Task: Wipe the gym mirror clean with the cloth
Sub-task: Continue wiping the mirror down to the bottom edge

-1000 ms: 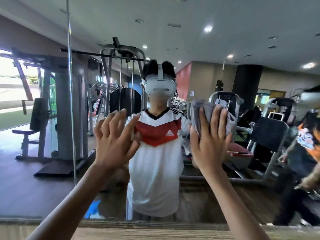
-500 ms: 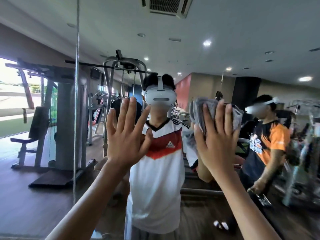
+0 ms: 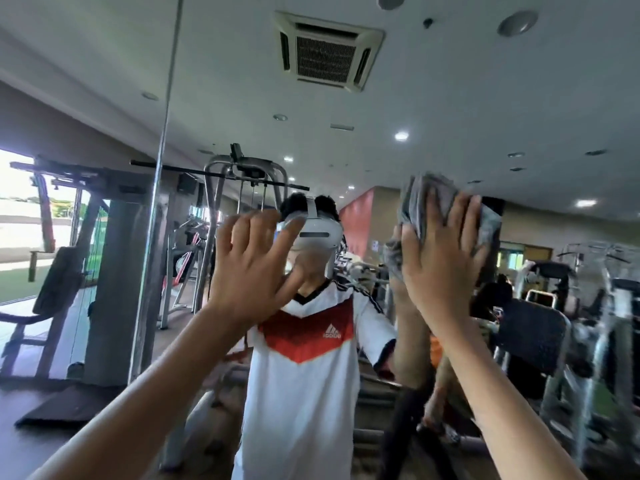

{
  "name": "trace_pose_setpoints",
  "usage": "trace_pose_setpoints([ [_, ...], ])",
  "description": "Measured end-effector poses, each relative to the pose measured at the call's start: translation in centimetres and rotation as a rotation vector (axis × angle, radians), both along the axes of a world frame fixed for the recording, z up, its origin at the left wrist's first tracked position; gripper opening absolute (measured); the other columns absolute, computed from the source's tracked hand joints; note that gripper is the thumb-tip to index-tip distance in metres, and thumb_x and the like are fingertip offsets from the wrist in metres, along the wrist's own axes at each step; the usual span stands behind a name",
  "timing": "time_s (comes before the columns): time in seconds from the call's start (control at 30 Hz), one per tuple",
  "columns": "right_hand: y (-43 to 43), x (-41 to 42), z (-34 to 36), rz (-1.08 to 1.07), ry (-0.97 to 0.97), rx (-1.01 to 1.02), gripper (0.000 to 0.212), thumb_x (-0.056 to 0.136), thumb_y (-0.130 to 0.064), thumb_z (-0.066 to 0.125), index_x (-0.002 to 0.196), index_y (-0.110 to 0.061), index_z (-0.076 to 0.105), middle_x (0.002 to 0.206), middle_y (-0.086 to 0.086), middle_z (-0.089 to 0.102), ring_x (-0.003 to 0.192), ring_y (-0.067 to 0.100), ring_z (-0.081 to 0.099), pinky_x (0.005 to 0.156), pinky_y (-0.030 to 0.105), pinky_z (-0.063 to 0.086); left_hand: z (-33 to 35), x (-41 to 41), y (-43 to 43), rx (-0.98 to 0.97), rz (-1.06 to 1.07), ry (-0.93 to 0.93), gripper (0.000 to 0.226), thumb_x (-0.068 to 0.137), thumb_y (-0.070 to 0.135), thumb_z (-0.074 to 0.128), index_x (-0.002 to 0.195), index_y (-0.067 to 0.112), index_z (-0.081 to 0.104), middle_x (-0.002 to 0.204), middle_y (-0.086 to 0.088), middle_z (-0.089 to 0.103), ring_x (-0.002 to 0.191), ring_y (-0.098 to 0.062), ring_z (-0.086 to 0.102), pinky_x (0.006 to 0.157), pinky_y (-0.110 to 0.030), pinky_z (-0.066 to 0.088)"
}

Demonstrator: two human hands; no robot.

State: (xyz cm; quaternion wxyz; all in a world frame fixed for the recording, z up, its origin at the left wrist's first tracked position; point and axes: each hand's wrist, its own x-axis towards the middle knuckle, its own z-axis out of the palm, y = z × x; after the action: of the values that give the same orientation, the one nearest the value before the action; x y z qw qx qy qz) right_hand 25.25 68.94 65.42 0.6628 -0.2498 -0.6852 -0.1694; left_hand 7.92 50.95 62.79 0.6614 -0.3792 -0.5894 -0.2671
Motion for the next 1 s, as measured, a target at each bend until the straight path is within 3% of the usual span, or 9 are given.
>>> trace_pose_setpoints([
  [0.1, -3.0, -3.8, 3.4, 0.000, -0.049, 0.118, 0.063, 0.104, -0.051, 0.016, 0.157, -0.019, 0.025, 0.163, 0.019, 0.016, 0.152, 0.032, 0.013, 0.120, 0.053, 0.004, 3.1, 0.1, 1.1, 0.034, -0.034, -0.063, 0.053, 0.093, 0.042, 0.041, 0.137, 0.017, 0.056, 0.137, -0.018, 0.051, 0.130, -0.033, 0.040, 0.110, -0.049, 0.022],
  [0.2, -3.1, -3.9, -0.3, -0.036, -0.327, 0.424, 0.058, 0.105, -0.049, 0.025, 0.155, -0.020, 0.030, 0.162, 0.014, 0.021, 0.151, 0.028, 0.021, 0.120, 0.057, 0.019, 2.6, -0.5, 1.1, 0.045, -0.012, -0.136, 0.063, 0.098, 0.048, 0.031, 0.154, 0.019, 0.038, 0.162, -0.018, 0.025, 0.152, -0.028, 0.015, 0.121, -0.047, 0.001],
  [0.33, 0.5, 0.7, -1.3, -0.086, -0.475, 0.533, 0.057, 0.105, -0.053, 0.020, 0.156, -0.029, 0.018, 0.165, 0.006, 0.012, 0.151, 0.021, 0.014, 0.123, 0.049, -0.001, 2.6, -0.6, 1.2, 0.007, 0.031, -0.198, 0.070, 0.100, 0.049, 0.021, 0.162, 0.018, 0.011, 0.168, -0.015, -0.001, 0.155, -0.026, -0.007, 0.123, -0.052, -0.008],
  [0.4, 1.8, 1.3, 2.0, -0.096, -0.298, 0.335, 0.059, 0.104, -0.054, 0.014, 0.157, -0.028, 0.018, 0.166, 0.006, 0.011, 0.152, 0.022, 0.010, 0.123, 0.043, -0.007, 2.4, -0.3, 1.6, 0.016, 0.037, -0.201, 0.070, 0.099, 0.047, 0.021, 0.162, 0.017, 0.012, 0.168, -0.014, 0.000, 0.155, -0.027, -0.005, 0.123, -0.054, -0.005],
  [0.53, -1.1, -2.0, 7.7, -0.025, -0.015, 0.076, 0.063, 0.104, -0.050, 0.019, 0.157, -0.016, 0.020, 0.164, 0.016, 0.018, 0.152, 0.032, 0.013, 0.122, 0.056, 0.011, 2.6, -0.9, 1.2, 0.038, 0.028, -0.165, 0.067, 0.101, 0.046, 0.023, 0.160, 0.015, 0.020, 0.167, -0.016, 0.009, 0.155, -0.030, 0.005, 0.123, -0.053, -0.002],
  [0.7, -1.6, -2.1, 2.0, -0.091, -0.483, 0.573, 0.057, 0.105, -0.048, 0.026, 0.155, -0.021, 0.027, 0.162, 0.012, 0.024, 0.151, 0.028, 0.020, 0.122, 0.055, 0.009, 2.3, -0.8, 1.0, 0.051, 0.023, -0.116, 0.066, 0.102, 0.048, 0.025, 0.157, 0.013, 0.031, 0.165, -0.018, 0.020, 0.154, -0.032, 0.016, 0.122, -0.056, 0.006],
  [0.77, 1.0, 0.5, 2.0, -0.128, -0.539, 0.587, 0.057, 0.105, -0.051, 0.020, 0.157, -0.026, 0.018, 0.164, 0.008, 0.020, 0.153, 0.023, 0.014, 0.121, 0.055, 0.011, 2.6, -1.0, 0.3, 0.028, 0.070, -0.090, 0.067, 0.099, 0.050, 0.030, 0.155, 0.014, 0.037, 0.162, -0.020, 0.029, 0.150, -0.034, 0.026, 0.121, -0.056, 0.007],
  [0.9, 3.3, 2.3, 10.7, -0.124, -0.202, 0.236, 0.061, 0.103, -0.054, 0.008, 0.157, -0.027, 0.017, 0.165, 0.006, 0.015, 0.153, 0.021, 0.009, 0.121, 0.050, 0.009, 6.5, -0.9, -0.8, 0.004, 0.134, -0.042, 0.062, 0.089, 0.054, 0.036, 0.131, 0.013, 0.058, 0.120, -0.019, 0.055, 0.112, -0.032, 0.046, 0.107, -0.053, 0.019],
  [1.0, 0.1, -1.0, 16.5, -0.086, -0.031, 0.075, 0.065, 0.099, -0.051, 0.011, 0.159, -0.026, 0.016, 0.166, 0.010, 0.012, 0.153, 0.027, 0.007, 0.122, 0.052, 0.006, 11.3, 0.0, 0.3, -0.001, 0.096, -0.058, 0.057, 0.089, 0.051, 0.035, 0.128, 0.016, 0.057, 0.125, -0.013, 0.052, 0.120, -0.031, 0.045, 0.108, -0.049, 0.016],
])
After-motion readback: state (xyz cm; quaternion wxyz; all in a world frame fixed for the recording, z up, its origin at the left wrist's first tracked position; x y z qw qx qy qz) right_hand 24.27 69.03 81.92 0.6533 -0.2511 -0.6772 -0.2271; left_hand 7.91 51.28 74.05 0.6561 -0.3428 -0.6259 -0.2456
